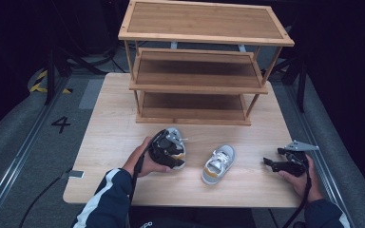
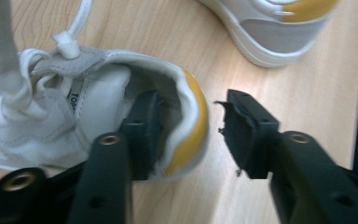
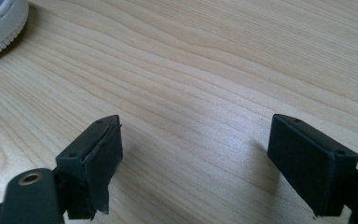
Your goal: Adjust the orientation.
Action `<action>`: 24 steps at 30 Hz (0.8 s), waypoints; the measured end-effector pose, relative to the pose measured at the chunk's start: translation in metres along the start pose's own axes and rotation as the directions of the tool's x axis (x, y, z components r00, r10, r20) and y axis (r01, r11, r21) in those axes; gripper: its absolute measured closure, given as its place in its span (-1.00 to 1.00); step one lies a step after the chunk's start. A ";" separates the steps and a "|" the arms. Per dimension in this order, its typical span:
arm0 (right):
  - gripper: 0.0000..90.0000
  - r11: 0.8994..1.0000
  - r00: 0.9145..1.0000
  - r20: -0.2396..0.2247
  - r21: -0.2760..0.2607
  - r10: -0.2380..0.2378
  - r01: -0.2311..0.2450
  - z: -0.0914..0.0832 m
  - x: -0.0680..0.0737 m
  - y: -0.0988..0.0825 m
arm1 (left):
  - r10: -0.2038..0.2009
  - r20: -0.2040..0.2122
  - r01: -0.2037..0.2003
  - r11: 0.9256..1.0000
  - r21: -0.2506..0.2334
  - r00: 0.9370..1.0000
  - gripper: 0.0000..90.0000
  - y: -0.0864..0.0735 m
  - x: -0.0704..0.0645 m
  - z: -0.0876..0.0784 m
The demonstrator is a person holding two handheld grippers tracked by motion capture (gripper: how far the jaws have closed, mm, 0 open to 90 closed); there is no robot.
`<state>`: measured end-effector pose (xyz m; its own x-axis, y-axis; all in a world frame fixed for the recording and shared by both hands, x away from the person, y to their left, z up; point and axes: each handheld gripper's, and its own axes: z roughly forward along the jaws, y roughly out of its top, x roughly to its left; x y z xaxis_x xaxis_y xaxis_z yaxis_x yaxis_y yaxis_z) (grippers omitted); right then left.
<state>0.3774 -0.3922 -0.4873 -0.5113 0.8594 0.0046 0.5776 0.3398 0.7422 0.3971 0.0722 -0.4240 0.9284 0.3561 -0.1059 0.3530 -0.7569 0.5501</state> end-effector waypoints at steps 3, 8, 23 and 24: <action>-0.59 1.000 1.000 0.000 0.000 0.000 0.000 0.000 0.000 0.000 | -0.002 0.003 0.002 1.000 0.006 1.000 0.04 0.002 -0.001 0.008; -0.59 1.000 1.000 -0.001 0.000 0.000 0.000 0.000 0.000 0.000 | 0.035 -0.009 -0.034 0.996 0.081 0.999 0.08 0.004 -0.002 0.016; -0.59 1.000 1.000 -0.002 0.001 -0.001 0.001 0.000 0.000 0.000 | 0.063 0.062 -0.075 0.976 0.206 0.996 0.36 -0.006 0.001 0.001; -0.59 1.000 1.000 -0.004 0.000 -0.001 0.001 0.000 0.000 0.000 | 0.060 0.058 -0.071 0.974 0.216 0.997 0.33 -0.006 0.000 0.001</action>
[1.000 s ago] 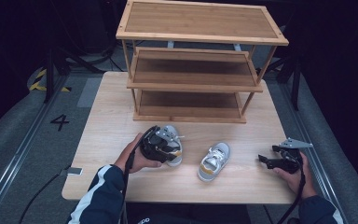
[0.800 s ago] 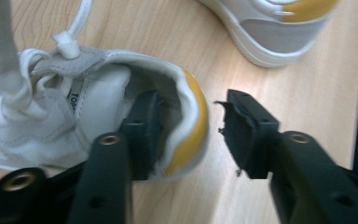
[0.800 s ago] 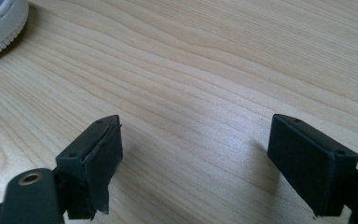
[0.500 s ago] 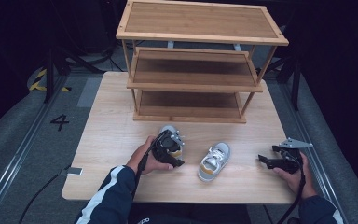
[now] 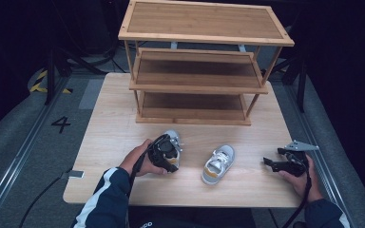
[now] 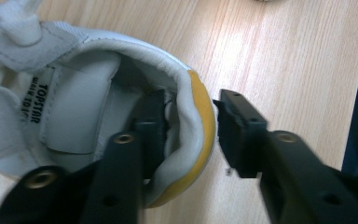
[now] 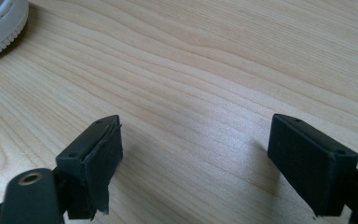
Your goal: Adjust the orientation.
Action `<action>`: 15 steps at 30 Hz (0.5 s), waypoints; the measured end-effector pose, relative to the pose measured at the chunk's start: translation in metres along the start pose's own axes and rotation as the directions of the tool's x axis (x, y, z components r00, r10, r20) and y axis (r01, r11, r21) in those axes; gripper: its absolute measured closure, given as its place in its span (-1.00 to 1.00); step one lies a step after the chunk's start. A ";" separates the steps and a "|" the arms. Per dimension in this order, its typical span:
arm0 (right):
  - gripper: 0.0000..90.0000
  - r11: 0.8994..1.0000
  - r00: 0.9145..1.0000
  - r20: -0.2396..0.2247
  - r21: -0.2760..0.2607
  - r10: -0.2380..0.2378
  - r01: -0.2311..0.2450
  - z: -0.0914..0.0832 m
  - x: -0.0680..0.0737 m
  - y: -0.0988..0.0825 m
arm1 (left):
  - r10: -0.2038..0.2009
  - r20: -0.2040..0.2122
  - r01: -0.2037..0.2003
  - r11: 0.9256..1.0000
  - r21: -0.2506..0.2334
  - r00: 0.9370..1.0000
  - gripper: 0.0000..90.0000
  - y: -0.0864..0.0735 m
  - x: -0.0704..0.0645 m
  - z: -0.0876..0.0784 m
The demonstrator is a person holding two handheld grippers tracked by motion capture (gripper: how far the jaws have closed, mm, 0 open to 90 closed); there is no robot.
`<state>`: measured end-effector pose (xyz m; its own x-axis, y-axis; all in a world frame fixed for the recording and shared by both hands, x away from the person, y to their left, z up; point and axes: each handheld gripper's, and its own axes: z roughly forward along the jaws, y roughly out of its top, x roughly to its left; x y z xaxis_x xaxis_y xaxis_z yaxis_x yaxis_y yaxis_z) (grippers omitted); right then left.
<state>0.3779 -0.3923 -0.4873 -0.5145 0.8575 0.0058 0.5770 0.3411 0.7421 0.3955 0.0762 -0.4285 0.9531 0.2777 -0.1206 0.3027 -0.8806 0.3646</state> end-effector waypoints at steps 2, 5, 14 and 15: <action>-0.60 1.000 1.000 -0.001 0.000 0.000 0.000 0.000 0.000 0.000 | 0.001 -0.001 -0.001 1.000 0.003 1.000 0.31 0.001 -0.001 0.000; -0.59 1.000 1.000 0.000 0.000 0.000 0.000 0.000 0.000 0.000 | 0.006 -0.007 -0.006 1.000 -0.004 1.000 0.42 0.002 -0.001 0.001; -0.59 1.000 1.000 0.002 0.000 -0.003 0.003 0.001 0.000 0.001 | 0.045 0.041 -0.045 0.999 -0.001 0.998 0.59 0.004 0.004 0.000; -0.59 1.000 1.000 0.002 0.000 -0.004 0.004 0.001 0.000 0.001 | 0.042 0.041 -0.042 0.999 -0.002 0.998 0.60 0.004 0.003 0.001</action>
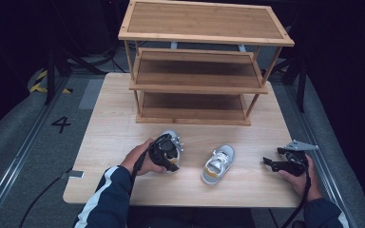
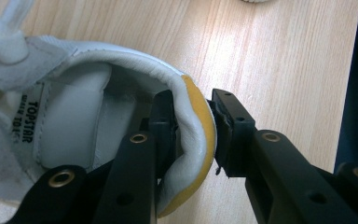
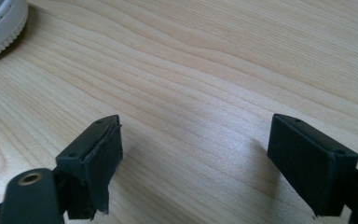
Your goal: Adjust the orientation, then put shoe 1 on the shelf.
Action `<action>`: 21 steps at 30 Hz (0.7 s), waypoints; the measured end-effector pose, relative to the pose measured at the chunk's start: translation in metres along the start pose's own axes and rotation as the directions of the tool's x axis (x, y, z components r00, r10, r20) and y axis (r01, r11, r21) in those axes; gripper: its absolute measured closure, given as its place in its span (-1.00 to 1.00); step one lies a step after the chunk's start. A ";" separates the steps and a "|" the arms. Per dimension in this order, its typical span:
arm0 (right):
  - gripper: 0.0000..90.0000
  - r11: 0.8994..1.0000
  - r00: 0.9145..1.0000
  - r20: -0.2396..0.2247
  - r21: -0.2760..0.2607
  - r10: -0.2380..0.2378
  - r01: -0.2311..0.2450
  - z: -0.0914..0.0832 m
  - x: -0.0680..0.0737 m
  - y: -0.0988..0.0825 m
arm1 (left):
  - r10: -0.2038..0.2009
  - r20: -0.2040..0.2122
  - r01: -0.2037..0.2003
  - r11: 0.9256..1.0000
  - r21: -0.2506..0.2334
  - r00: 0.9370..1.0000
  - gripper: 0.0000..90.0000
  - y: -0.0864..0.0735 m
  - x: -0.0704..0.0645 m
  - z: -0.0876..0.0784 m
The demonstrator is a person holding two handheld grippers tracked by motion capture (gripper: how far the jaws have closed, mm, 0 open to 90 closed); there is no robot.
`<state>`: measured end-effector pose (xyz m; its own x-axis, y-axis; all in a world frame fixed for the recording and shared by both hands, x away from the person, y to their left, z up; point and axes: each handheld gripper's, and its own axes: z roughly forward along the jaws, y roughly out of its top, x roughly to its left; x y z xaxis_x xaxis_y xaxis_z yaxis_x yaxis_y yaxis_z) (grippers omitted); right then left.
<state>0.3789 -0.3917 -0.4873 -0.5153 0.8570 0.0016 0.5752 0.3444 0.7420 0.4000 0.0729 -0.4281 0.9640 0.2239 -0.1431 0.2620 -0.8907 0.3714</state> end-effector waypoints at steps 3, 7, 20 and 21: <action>-0.59 1.000 1.000 0.001 0.001 0.003 -0.003 0.000 0.000 0.000 | 0.012 -0.003 -0.012 1.000 0.005 1.000 0.61 0.000 -0.001 0.000; -0.59 1.000 1.000 0.001 0.001 0.002 -0.002 0.000 0.000 0.000 | 0.025 -0.002 -0.025 1.000 -0.005 1.000 0.70 0.003 -0.001 -0.003; -0.58 1.000 1.000 -0.001 -0.001 -0.001 0.001 0.000 0.000 0.000 | 0.069 0.007 -0.069 0.998 0.004 0.998 0.71 0.032 0.014 -0.015; -0.58 1.000 1.000 -0.002 -0.001 -0.001 0.001 0.000 0.000 0.000 | 0.072 0.001 -0.072 0.997 0.008 0.997 0.71 0.035 0.016 -0.016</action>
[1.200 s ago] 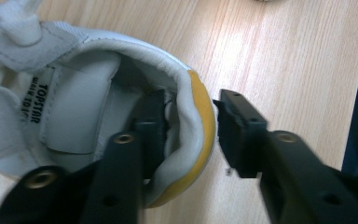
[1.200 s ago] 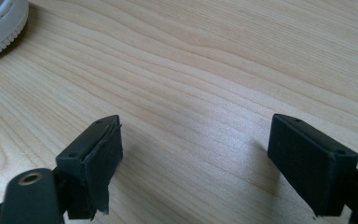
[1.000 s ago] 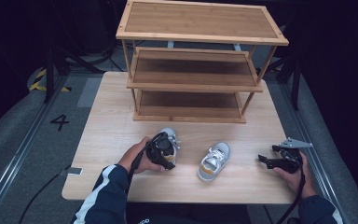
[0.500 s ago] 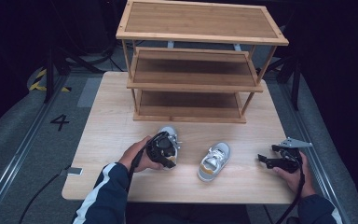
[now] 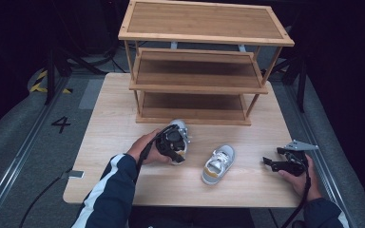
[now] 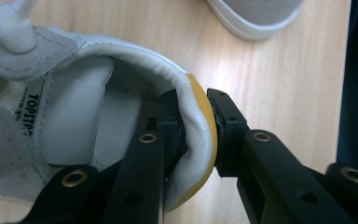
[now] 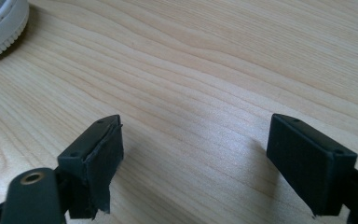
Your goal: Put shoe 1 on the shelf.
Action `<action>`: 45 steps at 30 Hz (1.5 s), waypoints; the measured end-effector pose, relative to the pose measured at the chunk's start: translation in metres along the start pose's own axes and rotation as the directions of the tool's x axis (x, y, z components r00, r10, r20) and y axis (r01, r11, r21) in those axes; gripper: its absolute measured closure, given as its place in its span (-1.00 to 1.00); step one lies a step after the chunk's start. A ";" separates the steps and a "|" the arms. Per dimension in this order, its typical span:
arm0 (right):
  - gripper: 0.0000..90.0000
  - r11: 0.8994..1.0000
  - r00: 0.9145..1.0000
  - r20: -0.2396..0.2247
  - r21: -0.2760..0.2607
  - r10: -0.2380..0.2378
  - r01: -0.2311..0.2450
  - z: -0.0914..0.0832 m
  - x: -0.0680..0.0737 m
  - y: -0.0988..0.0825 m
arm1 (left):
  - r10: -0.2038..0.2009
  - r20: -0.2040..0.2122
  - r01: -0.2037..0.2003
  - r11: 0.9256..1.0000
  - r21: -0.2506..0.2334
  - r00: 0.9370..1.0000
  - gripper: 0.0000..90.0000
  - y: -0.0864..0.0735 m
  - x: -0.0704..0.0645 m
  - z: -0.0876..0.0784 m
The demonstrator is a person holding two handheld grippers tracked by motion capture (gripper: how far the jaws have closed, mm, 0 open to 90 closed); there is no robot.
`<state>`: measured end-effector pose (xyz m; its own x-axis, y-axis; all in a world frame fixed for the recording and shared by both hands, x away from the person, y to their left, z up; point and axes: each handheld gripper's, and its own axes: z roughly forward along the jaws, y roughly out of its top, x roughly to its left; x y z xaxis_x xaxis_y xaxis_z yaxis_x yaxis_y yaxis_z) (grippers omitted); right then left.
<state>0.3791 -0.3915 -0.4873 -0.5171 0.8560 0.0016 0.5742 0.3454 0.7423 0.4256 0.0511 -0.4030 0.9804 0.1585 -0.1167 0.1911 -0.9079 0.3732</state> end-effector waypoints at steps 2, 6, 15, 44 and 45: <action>-0.58 1.000 1.000 0.000 0.000 0.001 -0.001 0.000 0.000 0.000 | 0.000 -0.002 0.000 1.000 -0.005 1.000 0.71 0.005 0.005 -0.002; -0.56 1.000 1.000 -0.001 -0.003 -0.004 0.004 0.000 0.000 0.000 | 0.011 -0.022 -0.011 1.000 -0.013 1.000 0.71 0.013 0.015 -0.004; -0.54 1.000 1.000 -0.001 -0.006 -0.004 0.004 -0.001 0.001 0.000 | 0.023 -0.049 -0.025 0.999 -0.035 0.999 0.70 0.022 0.059 0.003; -0.54 1.000 1.000 -0.014 -0.004 -0.012 0.011 -0.001 0.002 -0.001 | -0.162 -0.242 0.102 0.965 -0.241 0.957 -0.06 0.007 0.089 0.014; -0.53 1.000 1.000 -0.014 -0.005 -0.011 0.011 -0.001 0.002 -0.001 | -0.167 -0.246 0.102 0.961 -0.257 0.955 -0.16 0.006 0.089 0.014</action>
<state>0.3766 -0.3909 -0.4872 -0.5320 0.8467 0.0028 0.5656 0.3529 0.7453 0.5131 0.0545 -0.4245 0.9155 0.3988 0.0529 0.2959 -0.7565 0.5832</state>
